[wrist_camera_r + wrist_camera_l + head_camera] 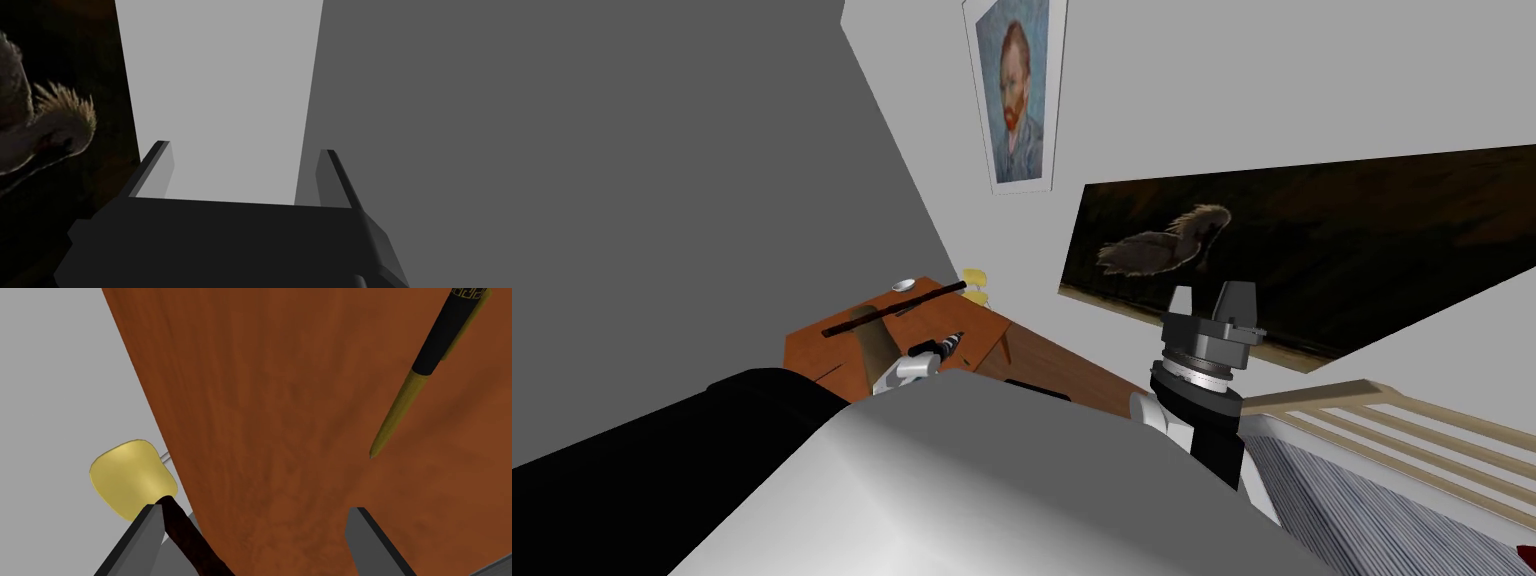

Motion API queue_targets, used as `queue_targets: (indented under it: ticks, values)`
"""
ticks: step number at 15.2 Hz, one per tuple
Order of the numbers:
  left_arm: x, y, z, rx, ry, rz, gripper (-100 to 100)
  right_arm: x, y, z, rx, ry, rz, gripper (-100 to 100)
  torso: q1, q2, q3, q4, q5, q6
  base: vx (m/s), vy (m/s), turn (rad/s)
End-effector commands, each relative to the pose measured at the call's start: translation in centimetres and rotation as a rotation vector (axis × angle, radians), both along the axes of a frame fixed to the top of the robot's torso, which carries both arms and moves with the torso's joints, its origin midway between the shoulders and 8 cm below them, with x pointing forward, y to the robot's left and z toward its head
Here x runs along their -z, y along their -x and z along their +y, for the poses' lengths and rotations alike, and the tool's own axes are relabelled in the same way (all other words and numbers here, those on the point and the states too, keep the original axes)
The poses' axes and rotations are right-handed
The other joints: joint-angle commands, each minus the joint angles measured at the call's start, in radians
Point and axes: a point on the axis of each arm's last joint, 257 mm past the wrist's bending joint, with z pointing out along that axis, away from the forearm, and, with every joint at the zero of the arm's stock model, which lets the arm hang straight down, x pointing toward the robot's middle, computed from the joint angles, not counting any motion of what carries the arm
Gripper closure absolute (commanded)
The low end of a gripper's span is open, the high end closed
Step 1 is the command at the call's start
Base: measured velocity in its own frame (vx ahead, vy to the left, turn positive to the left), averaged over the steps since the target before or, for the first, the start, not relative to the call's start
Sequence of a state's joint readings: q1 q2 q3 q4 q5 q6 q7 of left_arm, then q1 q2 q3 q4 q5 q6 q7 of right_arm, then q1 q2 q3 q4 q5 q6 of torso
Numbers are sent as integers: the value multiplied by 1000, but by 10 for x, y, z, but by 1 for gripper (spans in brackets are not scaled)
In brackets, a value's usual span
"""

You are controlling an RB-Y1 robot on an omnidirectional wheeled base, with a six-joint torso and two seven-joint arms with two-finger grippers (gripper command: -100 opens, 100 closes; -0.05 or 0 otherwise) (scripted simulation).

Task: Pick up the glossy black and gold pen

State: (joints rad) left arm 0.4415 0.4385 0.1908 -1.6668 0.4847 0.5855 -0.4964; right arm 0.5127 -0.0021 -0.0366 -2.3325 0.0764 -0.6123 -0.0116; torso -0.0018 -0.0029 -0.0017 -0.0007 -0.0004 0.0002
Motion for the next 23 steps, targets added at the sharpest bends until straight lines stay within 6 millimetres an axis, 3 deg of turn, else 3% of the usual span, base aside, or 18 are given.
queue_targets:
  ticks: [1,2,4,5,10,11,13,18,20,23]
  values:
    - [8,9,1,-1,7,41,-100,0,0,0,0,0,0,0,0,0,0,0,0,0,31,-6,-51]
    - [20,23,9,-3,12,96,-100,0,0,0,0,0,0,0,0,0,0,0,0,0,40,-9,-115]
    - [23,28,7,-4,19,118,-100,0,0,0,0,0,0,0,0,0,0,0,0,0,46,-4,-71]
    - [33,41,14,-6,24,165,-100,0,0,0,0,0,0,0,0,0,0,0,0,0,49,-12,-88]
    - [48,66,17,-8,50,262,-100,0,0,0,0,0,0,0,0,0,0,0,0,0,43,-8,-80]
    - [56,79,22,-10,61,308,-100,0,0,0,0,0,0,0,0,0,0,0,0,0,40,-10,-95]
    - [58,84,20,-10,69,328,-100,0,0,0,0,0,0,0,0,0,0,0,0,0,38,-6,-66]
    - [77,132,27,-11,125,485,-100,0,0,0,0,0,0,0,0,-1,0,0,0,0,48,-8,-102]
    - [78,137,25,-11,134,504,-100,0,0,0,0,0,0,0,0,0,0,0,0,0,46,-3,-50]
    - [85,164,26,-10,174,588,-100,0,0,0,0,0,0,0,0,0,0,0,0,0,43,-4,-88]
